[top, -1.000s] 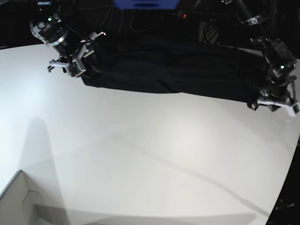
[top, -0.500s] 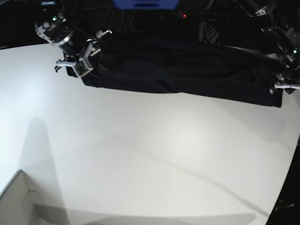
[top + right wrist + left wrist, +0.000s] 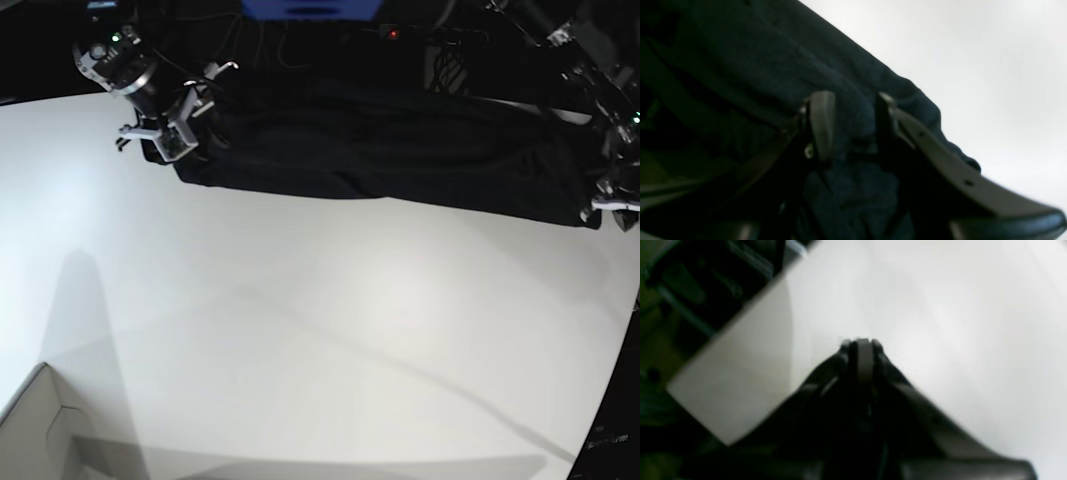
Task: Layout the t-shirt on the table in an organized manner, then fold the t-shirt properly
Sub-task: 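Hold the folded shirt raised between both grippers, then lower the black shirt strip onto the table with both grippers, then move the left gripper to the strip's middle and grasp the fabric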
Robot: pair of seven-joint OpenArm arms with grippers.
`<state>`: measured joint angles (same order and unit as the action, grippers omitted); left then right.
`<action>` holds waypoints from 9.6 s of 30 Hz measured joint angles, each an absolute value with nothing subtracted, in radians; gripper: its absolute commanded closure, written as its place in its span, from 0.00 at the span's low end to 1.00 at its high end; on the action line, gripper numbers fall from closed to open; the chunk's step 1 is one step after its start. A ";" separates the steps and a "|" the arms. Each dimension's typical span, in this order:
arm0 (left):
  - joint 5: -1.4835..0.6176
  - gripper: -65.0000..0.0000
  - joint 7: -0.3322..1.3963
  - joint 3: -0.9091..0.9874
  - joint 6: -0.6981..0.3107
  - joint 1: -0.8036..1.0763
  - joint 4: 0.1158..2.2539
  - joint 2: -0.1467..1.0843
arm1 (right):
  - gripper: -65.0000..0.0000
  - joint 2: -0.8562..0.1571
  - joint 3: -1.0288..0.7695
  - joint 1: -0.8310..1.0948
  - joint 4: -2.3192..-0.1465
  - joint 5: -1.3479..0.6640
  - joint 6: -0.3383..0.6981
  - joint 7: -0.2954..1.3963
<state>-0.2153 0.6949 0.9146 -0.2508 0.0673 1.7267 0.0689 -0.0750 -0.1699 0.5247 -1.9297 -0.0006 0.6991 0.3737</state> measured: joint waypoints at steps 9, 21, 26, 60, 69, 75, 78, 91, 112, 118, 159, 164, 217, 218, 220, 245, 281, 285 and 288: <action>-0.266 1.00 0.678 0.914 -0.253 0.072 1.605 0.087 | 0.68 -0.075 -0.169 0.525 -1.930 -0.001 0.699 0.374; -0.270 0.94 0.582 0.913 -0.251 0.072 1.448 0.113 | 0.68 -0.075 -0.167 0.524 -1.903 -0.001 0.699 0.373; -0.273 0.62 0.582 0.913 -0.252 0.083 1.456 0.113 | 0.68 -0.075 -0.166 0.524 -1.903 0.000 0.699 0.374; -0.517 0.52 0.575 0.909 -0.409 0.231 1.428 0.172 | 0.68 -0.075 -0.164 0.514 -1.903 0.000 0.699 0.374; -0.420 0.51 0.577 0.922 -0.413 0.187 1.428 0.171 | 0.65 -0.051 -0.174 0.516 -1.903 0.000 0.699 0.374; -0.413 0.51 0.579 0.983 -0.419 0.185 1.435 0.178 | 0.41 -0.017 -0.170 0.522 -1.897 -0.001 0.699 0.382; -0.416 0.51 0.582 0.979 -0.420 0.170 1.425 0.202 | 0.36 -0.017 -0.167 0.488 -1.818 -0.001 0.700 0.435; -0.415 0.51 0.579 0.978 -0.420 0.174 1.425 0.200 | 0.36 -0.025 -0.174 0.336 -1.613 -0.033 0.699 0.393; -0.424 0.51 0.574 0.974 -0.420 0.123 1.311 0.202 | 0.36 -0.077 -0.235 0.228 -1.488 -0.064 0.717 0.350; -0.437 0.51 0.586 0.976 -0.420 0.137 1.394 0.196 | 0.36 -0.077 -0.235 0.228 -1.488 -0.064 0.713 0.350; -0.304 0.51 0.536 0.940 -0.659 0.129 1.215 0.208 | 0.36 -0.075 -0.235 0.220 -1.490 -0.060 0.711 0.361; -0.321 0.52 0.492 0.876 -0.665 0.128 1.158 0.247 | 0.36 -0.074 -0.235 0.217 -1.490 -0.060 0.711 0.366; -0.279 1.00 0.655 0.710 -0.657 0.267 1.906 -0.064 | 0.36 -0.031 -0.302 0.350 -1.887 -0.001 0.699 0.454; -0.279 1.00 0.656 0.682 -0.658 0.278 1.912 -0.066 | 0.36 -0.031 -0.318 0.347 -1.887 -0.001 0.699 0.453; -0.280 1.00 0.654 0.628 -0.657 0.298 1.922 -0.067 | 0.36 -0.033 -0.340 0.345 -1.887 -0.001 0.699 0.453; 0.087 1.00 0.650 0.141 -0.651 0.293 1.894 -0.083 | 0.36 -0.030 -0.453 0.365 -1.887 -0.004 0.699 0.448; 0.097 1.00 0.655 -0.051 -0.651 0.265 1.922 -0.072 | 0.36 -0.031 -0.453 0.369 -1.887 -0.004 0.699 0.451; 0.097 1.00 0.655 -0.051 -0.651 0.265 1.922 -0.069 | 0.36 -0.031 -0.453 0.369 -1.887 -0.004 0.699 0.452; 0.101 1.00 0.655 -0.107 -0.651 0.265 1.922 -0.018 | 0.36 -0.031 -0.453 0.369 -1.887 -0.004 0.699 0.452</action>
<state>0.1005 0.6548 -0.1066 -0.6514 0.2646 1.9221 -0.0177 -0.0311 -0.4526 0.3687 -1.8870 -0.0044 0.6987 0.4522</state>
